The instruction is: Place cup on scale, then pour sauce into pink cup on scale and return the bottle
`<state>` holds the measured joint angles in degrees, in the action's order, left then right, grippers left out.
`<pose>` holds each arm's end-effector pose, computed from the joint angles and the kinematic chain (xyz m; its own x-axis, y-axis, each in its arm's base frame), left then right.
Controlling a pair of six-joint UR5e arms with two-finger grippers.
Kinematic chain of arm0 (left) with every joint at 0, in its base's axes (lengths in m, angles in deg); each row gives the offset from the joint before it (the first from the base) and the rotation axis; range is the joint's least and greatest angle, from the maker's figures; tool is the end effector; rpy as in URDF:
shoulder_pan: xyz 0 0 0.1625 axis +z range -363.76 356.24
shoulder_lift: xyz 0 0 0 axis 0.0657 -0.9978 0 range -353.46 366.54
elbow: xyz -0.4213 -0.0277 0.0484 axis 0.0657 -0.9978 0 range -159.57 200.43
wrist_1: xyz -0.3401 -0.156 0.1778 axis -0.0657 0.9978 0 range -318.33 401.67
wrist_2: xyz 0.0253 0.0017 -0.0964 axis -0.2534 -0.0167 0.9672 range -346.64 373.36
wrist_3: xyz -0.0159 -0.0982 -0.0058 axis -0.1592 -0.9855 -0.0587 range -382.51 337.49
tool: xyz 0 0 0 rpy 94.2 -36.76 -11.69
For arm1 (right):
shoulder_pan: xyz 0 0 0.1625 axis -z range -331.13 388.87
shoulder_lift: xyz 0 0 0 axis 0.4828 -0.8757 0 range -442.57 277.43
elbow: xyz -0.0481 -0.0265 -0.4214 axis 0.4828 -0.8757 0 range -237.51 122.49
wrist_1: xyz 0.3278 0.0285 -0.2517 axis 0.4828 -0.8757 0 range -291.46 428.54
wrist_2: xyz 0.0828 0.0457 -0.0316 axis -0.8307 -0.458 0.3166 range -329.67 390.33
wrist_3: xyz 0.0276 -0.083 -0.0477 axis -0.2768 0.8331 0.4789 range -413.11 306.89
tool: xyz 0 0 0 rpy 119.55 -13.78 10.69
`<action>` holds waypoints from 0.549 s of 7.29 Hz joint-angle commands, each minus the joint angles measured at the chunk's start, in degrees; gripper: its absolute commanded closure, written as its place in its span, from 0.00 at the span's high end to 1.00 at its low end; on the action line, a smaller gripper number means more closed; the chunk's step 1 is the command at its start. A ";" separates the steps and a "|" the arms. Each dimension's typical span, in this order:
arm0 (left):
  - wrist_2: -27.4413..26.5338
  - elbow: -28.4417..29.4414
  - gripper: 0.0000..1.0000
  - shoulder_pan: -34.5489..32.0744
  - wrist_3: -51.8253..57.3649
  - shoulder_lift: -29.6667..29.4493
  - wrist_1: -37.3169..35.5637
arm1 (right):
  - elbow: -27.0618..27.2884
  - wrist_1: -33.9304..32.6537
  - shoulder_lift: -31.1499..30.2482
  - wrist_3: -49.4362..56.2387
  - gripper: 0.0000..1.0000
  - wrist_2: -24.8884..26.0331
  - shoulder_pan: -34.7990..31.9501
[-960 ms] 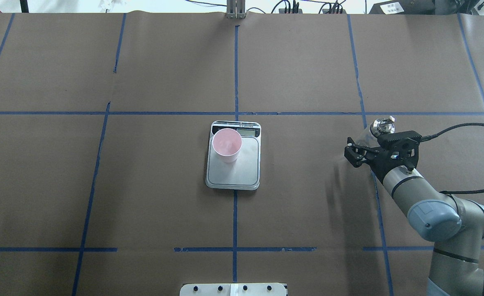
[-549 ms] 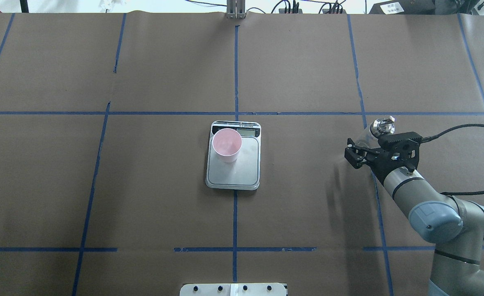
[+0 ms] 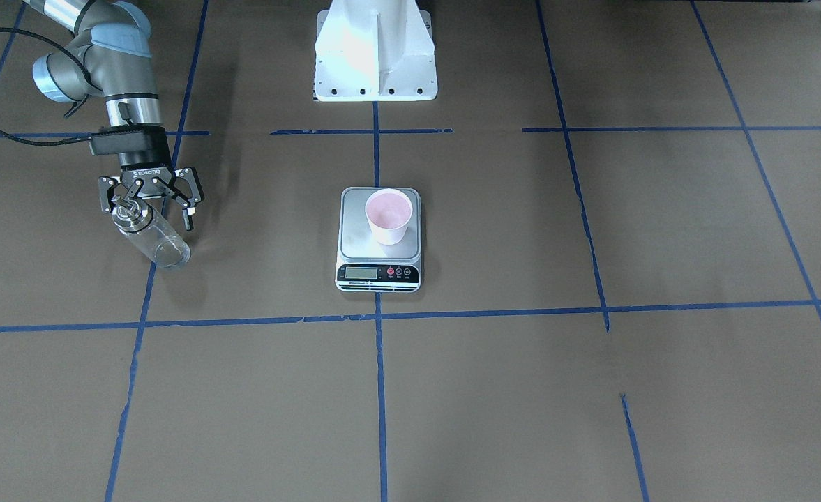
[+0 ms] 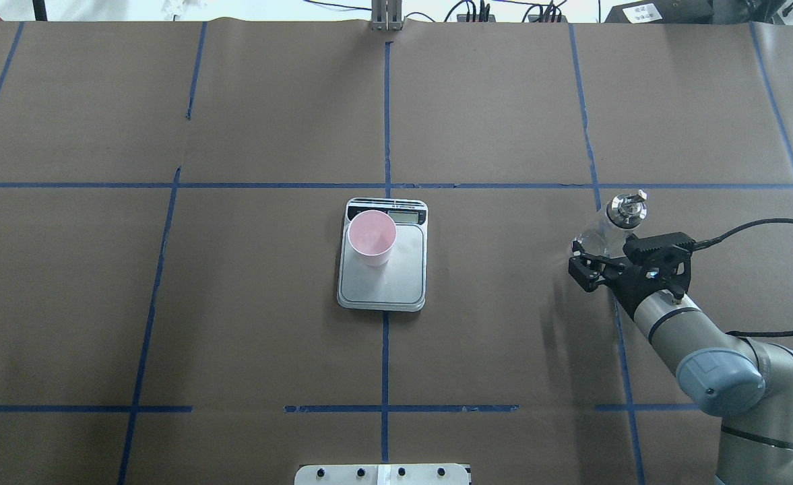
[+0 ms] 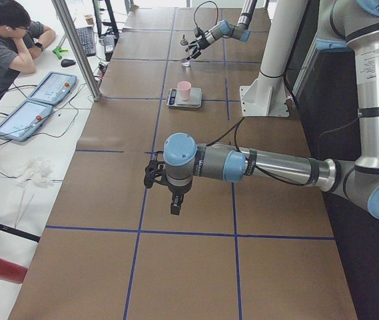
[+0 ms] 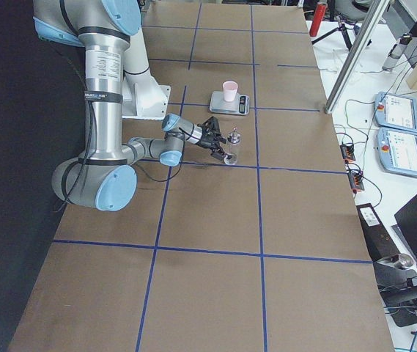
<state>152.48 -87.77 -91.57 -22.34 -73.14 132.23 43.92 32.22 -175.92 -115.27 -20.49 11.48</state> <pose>-0.0418 -0.4224 0.5769 0.6497 0.1387 -0.7475 -0.0398 0.9881 0.1487 -0.3983 -0.3303 0.4803 0.7556 -0.1428 0.6393 -0.4637 0.5729 0.6759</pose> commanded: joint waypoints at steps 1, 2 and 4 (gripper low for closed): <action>-0.07 0.00 1.00 0.00 0.00 -0.04 -0.03 | 0.25 2.89 -1.99 -0.07 1.00 1.24 2.00; -0.07 0.00 1.00 0.00 0.00 0.05 -0.03 | 0.25 7.27 -5.14 0.02 1.00 1.42 2.70; 0.02 0.00 1.00 0.00 0.00 0.05 -0.03 | 0.25 14.04 -11.21 1.24 1.00 0.37 2.71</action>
<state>152.46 -87.77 -91.57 -22.34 -73.11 132.20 44.16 41.71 -183.23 -114.88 -19.42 14.05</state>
